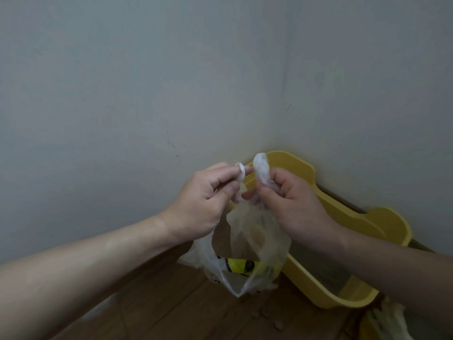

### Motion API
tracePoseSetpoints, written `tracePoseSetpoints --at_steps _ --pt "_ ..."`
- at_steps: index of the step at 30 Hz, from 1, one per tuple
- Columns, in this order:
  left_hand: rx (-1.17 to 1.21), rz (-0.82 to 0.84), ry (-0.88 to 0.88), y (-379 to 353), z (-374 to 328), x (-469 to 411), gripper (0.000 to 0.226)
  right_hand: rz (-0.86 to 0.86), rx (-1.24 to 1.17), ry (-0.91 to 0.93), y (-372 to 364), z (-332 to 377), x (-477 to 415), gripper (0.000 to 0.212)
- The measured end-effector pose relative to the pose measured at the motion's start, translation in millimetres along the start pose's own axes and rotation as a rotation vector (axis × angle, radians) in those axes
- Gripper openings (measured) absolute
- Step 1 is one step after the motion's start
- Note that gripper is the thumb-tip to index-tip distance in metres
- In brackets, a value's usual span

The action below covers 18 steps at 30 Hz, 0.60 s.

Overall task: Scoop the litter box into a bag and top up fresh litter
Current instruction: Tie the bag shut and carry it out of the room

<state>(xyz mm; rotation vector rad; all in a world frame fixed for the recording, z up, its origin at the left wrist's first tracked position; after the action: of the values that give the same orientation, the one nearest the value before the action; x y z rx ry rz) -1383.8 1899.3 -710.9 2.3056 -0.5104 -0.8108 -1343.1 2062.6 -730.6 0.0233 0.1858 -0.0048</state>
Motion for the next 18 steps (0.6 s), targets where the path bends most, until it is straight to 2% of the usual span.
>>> tracePoseSetpoints --at_steps 2,5,9,15,18 --pt "0.014 -0.035 -0.011 0 -1 1 0.023 -0.027 -0.018 0.014 1 4 -2 0.015" --pt "0.146 -0.069 0.058 -1 -1 2 0.01 -0.054 -0.021 0.023 2 5 -4 0.024" --pt "0.363 -0.031 0.166 -1 -3 2 0.023 -0.033 0.034 -0.013 1 7 -5 0.032" --pt "0.248 -0.019 0.073 1 -11 0 0.002 -0.013 0.048 -0.072 -3 2 -5 0.035" --pt "0.311 0.006 0.037 0 -12 0 0.007 -0.053 0.035 -0.069 -2 1 -8 0.033"
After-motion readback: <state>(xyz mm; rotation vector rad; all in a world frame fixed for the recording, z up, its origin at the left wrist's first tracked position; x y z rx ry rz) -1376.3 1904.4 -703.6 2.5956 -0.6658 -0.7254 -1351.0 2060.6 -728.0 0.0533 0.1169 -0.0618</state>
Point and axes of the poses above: each hand's wrist, its own x-axis away from the middle knuckle, its own y-axis out of the back of the hand, z = x × y, the point moved 3 cm from there along -x, towards the middle knuckle, and after that the axes turned 15 degrees about -x, right-handed, at the moved point
